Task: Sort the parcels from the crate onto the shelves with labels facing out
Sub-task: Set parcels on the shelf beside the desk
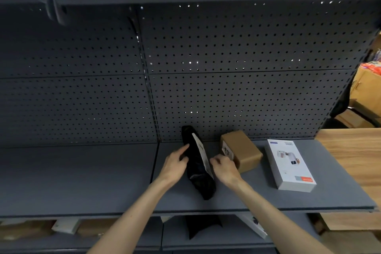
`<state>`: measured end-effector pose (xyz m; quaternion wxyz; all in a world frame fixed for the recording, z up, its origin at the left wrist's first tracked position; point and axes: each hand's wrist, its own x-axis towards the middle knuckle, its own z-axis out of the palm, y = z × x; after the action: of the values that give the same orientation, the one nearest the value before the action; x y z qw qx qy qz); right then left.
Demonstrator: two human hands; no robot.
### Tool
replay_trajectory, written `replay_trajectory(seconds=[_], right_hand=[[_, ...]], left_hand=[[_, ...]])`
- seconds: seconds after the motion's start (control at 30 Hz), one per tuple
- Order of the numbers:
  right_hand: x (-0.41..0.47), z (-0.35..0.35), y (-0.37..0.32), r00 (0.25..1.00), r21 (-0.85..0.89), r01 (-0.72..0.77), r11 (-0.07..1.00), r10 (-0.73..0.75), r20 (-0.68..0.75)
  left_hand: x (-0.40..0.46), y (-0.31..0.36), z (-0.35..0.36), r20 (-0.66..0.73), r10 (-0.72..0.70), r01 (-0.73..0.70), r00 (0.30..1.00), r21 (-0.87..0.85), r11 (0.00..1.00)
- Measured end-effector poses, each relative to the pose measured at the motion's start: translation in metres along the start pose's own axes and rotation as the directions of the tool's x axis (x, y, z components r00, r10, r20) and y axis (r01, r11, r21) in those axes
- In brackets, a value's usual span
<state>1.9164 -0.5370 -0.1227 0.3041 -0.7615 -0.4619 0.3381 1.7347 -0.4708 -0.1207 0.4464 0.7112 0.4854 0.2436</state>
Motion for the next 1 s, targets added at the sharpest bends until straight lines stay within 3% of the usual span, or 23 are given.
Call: replay_trajectory(seconds=[0.17, 0.4, 0.67, 0.83, 1.0], right_hand=[[0.008, 0.015, 0.009, 0.995, 0.005, -0.050, 0.999, 0.049, 0.091], [0.010, 0.030, 0.017, 0.993, 0.015, -0.019, 1.000, 0.017, 0.120], [0.010, 0.032, 0.025, 0.993, 0.106, -0.008, 0.994, -0.004, 0.117], [0.008, 0.028, 0.018, 0.997, 0.181, 0.060, 0.982, -0.070, 0.045], [0.008, 0.012, -0.005, 0.987, 0.267, 0.159, 0.950, -0.152, -0.047]], left_hand=[[0.000, -0.014, -0.008, -0.143, -0.063, 0.078, 0.988, 0.099, 0.992], [0.010, -0.080, 0.009, -0.027, -0.184, 0.186, 0.982, 0.165, 0.969], [-0.002, -0.056, 0.008, -0.017, -0.171, 0.172, 0.985, 0.110, 0.979], [-0.011, -0.039, 0.013, -0.087, -0.126, 0.115, 0.988, -0.129, 0.985], [-0.008, -0.020, 0.008, -0.170, -0.021, -0.042, 0.985, -0.362, 0.931]])
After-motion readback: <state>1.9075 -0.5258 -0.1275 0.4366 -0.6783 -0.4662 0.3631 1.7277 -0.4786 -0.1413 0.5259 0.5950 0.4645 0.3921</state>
